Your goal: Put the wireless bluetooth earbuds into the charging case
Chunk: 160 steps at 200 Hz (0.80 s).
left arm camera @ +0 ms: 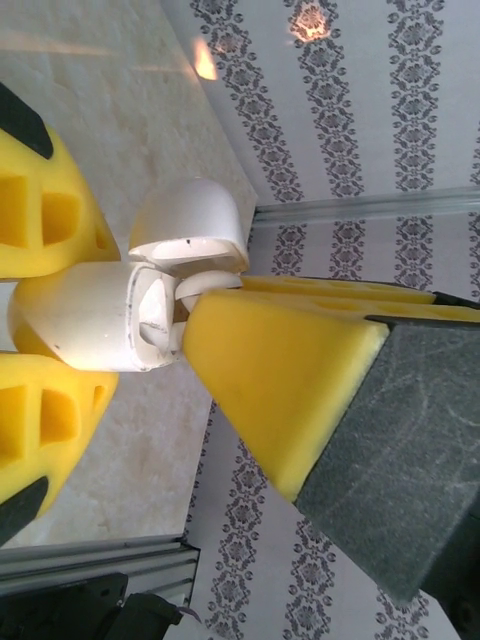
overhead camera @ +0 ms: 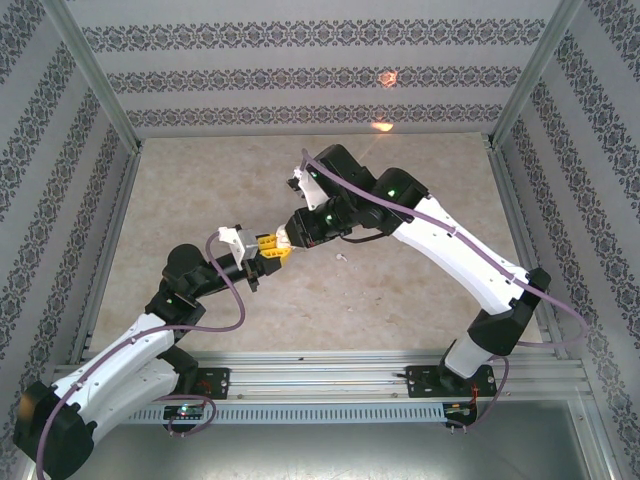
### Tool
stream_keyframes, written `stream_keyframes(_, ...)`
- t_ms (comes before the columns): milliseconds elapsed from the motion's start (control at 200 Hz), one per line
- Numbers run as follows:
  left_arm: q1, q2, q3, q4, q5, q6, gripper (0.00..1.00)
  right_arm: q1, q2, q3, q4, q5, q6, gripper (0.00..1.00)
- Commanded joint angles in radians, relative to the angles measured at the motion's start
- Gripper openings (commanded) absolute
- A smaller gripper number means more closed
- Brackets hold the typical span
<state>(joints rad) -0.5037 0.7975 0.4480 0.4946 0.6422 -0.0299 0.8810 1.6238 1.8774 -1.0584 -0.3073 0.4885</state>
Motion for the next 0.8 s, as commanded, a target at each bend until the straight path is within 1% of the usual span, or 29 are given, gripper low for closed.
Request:
stream_keyframes(0, -0.007, -0.023, 0.024, 0.041, -0.005, 0.03, 0.0, 0.015, -0.01, -0.033, 0.051, -0.008, 0.068, 0.12)
stream_keyframes(190, -0.007, -0.032, 0.021, 0.03, -0.052, 0.052, 0.0, 0.029, -0.021, -0.037, 0.041, 0.059, 0.129, 0.06)
stream_keyframes(480, -0.007, -0.032, 0.02, 0.038, -0.078, 0.081, 0.0, 0.045, -0.019, -0.044, 0.04, 0.147, 0.218, 0.02)
stream_keyframes(654, -0.007, -0.043, 0.014, 0.042, -0.094, 0.094, 0.0, 0.053, -0.028, -0.057, 0.052, 0.2, 0.254, 0.0)
stream_keyframes(754, -0.007, -0.046, 0.012, 0.044, -0.098, 0.097, 0.0, 0.058, -0.031, -0.067, 0.074, 0.2, 0.271, 0.0)
stream_keyframes(794, -0.007, -0.046, 0.012, 0.044, -0.098, 0.099, 0.0, 0.06, -0.029, -0.064, 0.078, 0.196, 0.274, 0.03)
